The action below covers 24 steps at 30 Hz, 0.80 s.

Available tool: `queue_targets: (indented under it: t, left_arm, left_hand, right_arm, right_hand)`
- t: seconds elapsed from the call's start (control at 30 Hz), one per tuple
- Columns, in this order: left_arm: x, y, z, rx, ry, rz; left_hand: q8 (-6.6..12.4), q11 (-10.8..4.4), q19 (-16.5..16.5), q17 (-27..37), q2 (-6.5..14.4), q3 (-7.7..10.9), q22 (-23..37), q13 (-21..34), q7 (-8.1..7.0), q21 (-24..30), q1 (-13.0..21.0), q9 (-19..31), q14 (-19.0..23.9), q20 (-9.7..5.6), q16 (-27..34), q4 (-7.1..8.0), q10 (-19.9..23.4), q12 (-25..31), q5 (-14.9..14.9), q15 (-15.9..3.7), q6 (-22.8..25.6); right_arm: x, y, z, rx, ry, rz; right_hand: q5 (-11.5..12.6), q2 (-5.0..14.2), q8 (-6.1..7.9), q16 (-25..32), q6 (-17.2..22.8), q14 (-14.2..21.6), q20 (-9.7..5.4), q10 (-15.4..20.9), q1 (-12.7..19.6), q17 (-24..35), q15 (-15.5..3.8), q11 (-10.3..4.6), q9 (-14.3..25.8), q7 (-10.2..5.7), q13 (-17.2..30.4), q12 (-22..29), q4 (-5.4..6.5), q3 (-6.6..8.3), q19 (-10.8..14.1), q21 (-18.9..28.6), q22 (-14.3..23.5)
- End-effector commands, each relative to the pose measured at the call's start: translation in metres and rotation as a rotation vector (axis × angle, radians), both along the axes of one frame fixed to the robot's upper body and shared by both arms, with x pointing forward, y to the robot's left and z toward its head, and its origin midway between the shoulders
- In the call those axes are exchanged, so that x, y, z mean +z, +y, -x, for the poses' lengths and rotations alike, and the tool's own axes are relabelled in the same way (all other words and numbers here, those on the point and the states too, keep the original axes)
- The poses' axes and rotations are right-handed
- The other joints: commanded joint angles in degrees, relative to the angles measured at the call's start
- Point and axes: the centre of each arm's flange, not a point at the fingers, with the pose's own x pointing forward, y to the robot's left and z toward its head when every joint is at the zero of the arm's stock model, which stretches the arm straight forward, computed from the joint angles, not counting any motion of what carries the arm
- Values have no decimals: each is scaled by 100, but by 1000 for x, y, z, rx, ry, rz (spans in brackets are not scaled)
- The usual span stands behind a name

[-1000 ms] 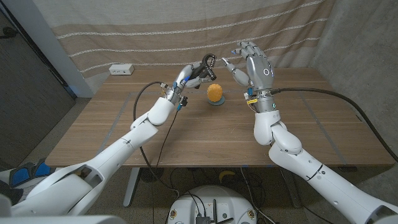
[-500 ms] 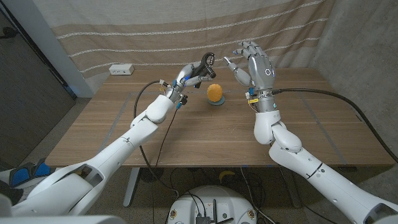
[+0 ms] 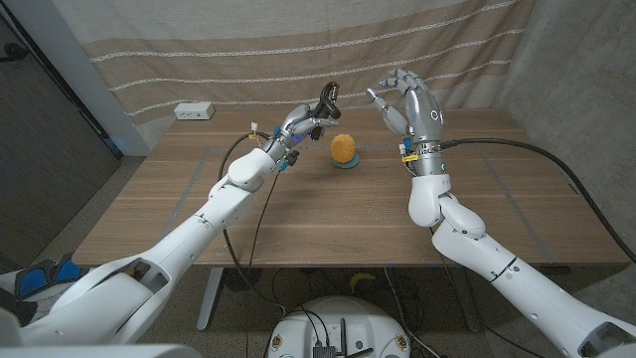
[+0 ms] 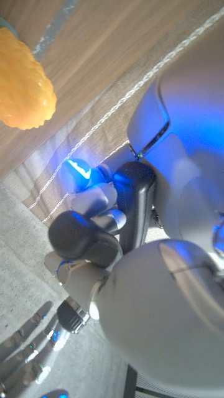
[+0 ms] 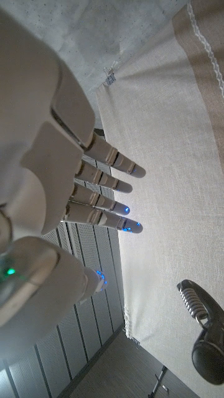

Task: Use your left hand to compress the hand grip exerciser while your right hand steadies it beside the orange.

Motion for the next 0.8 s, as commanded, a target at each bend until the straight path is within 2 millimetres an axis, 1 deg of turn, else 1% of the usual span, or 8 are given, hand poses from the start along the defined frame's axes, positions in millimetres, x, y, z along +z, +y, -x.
queue_targets:
  t: [0.03,0.17,0.2,0.23,0.37,0.53,0.6,0.8]
  left_arm:
    - [-4,5,-13,-193,130,38]
    - [-4,5,-16,-231,152,40]
    - [-4,5,-16,-233,151,35]
    - [-3,5,-17,-241,153,29]
    - [-2,4,-19,-264,156,21]
    - [-1,6,-20,-280,161,29]
    - [-3,7,-21,-289,173,49]
    - [-7,14,-25,-305,198,114]
  left_hand:
    - [36,-111,1,3,1142,2324,53,23,-5,-6,84,0,92,-180,61,1893,102,19,39,-106,-36]
    - [54,-111,4,2,1169,2331,162,24,-7,26,65,-36,87,-177,97,1933,79,22,76,-107,-44]
    - [71,-115,-13,0,1152,2307,133,24,-18,-4,58,-38,85,-185,111,1911,72,24,84,-108,-46]
    - [80,-117,-8,0,1156,2316,157,24,6,7,56,-37,85,-180,118,1912,70,24,95,-108,-48]
    - [114,-128,-1,-2,1172,2361,307,27,10,55,48,-48,89,-173,149,1955,72,30,146,-106,-47]
    - [132,-144,5,-4,1166,2333,347,29,18,45,43,-73,102,-183,177,1968,92,37,163,-107,-48]
    - [148,-147,103,-6,1203,2351,466,29,19,109,67,-90,110,-180,200,1970,103,39,191,-106,-53]
    - [210,-141,109,-8,1192,2313,569,30,15,62,91,-83,113,-188,249,1990,123,42,218,-106,-87]
  right_arm:
    - [-2,-28,-33,247,215,-160]
    - [-2,-39,-44,359,281,-214]
    - [-2,-41,-47,376,293,-223]
    - [-2,-43,-49,390,302,-231]
    - [-3,-45,-54,422,324,-254]
    - [-2,-47,-58,443,336,-268]
    - [-1,-48,-59,449,339,-273]
    - [1,-50,-64,495,366,-286]
  right_hand:
    - [43,25,-148,30,-279,40,89,-81,-144,34,-510,103,0,83,-23,-49,-23,-7,-25,33,22]
    - [53,65,-261,28,-465,14,153,-142,-214,55,-395,234,-12,167,-47,-69,-29,-8,-92,13,31]
    - [54,69,-273,28,-483,13,160,-148,-219,58,-380,237,-13,184,-50,-71,-32,-6,-103,10,32]
    - [60,84,-300,26,-522,2,172,-171,-231,65,-353,284,-17,237,-57,-78,-39,-2,-132,2,35]
    - [66,106,-332,22,-555,-20,176,-196,-253,76,-314,296,-23,265,-69,-85,-48,4,-176,-10,40]
    - [71,128,-351,20,-566,-33,201,-202,-273,86,-273,353,-27,295,-78,-84,-53,9,-193,-12,45]
    - [73,132,-357,22,-570,-30,205,-206,-278,89,-270,361,-28,314,-80,-84,-56,11,-198,-12,46]
    - [79,144,-383,22,-595,-35,222,-215,-290,97,-246,410,-32,331,-90,-85,-70,17,-214,-13,50]
